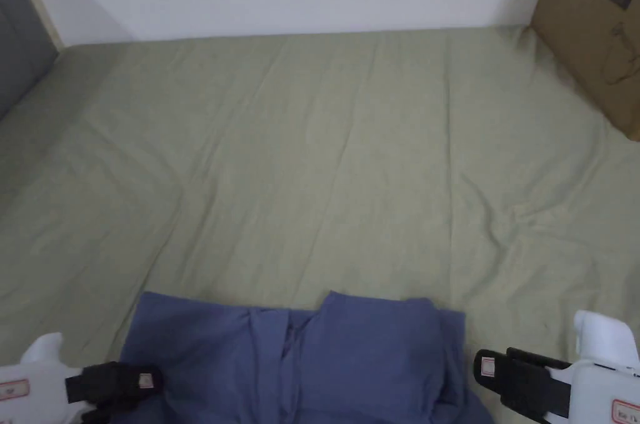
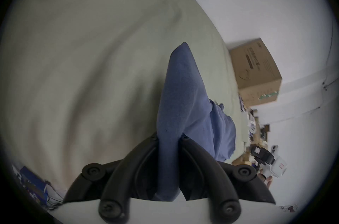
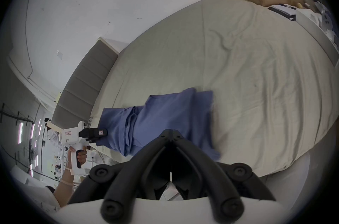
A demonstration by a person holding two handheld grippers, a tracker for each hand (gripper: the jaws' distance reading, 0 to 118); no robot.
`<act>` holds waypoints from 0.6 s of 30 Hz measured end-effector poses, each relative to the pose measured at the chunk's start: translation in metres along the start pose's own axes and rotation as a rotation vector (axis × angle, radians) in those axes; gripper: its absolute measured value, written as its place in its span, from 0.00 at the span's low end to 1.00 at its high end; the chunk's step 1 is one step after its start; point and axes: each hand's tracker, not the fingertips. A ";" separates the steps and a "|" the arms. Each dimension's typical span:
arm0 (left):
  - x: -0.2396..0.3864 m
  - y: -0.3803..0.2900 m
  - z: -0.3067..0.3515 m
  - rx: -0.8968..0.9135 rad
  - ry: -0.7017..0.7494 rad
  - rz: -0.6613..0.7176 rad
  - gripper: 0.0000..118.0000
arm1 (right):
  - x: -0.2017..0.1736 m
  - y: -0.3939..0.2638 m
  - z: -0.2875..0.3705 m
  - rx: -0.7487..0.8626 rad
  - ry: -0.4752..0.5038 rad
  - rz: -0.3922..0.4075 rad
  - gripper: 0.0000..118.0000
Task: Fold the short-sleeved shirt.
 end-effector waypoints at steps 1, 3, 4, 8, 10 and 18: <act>0.002 0.001 0.008 0.012 0.023 -0.009 0.08 | -0.001 0.000 0.000 -0.001 0.003 0.006 0.00; 0.015 -0.001 0.019 0.027 0.057 -0.041 0.08 | -0.001 -0.001 -0.001 -0.001 0.003 0.018 0.00; 0.028 -0.003 0.021 0.029 0.066 -0.053 0.08 | -0.001 -0.001 0.000 0.002 -0.002 0.018 0.00; 0.094 -0.020 0.023 0.053 0.162 -0.213 0.08 | 0.008 -0.003 0.005 0.013 0.004 -0.006 0.00; 0.130 -0.035 0.020 0.071 0.106 -0.251 0.08 | 0.014 -0.003 0.010 0.016 -0.004 -0.007 0.00; 0.249 -0.074 -0.053 -0.060 -0.075 -0.499 0.08 | 0.049 -0.004 0.039 0.065 -0.042 -0.060 0.00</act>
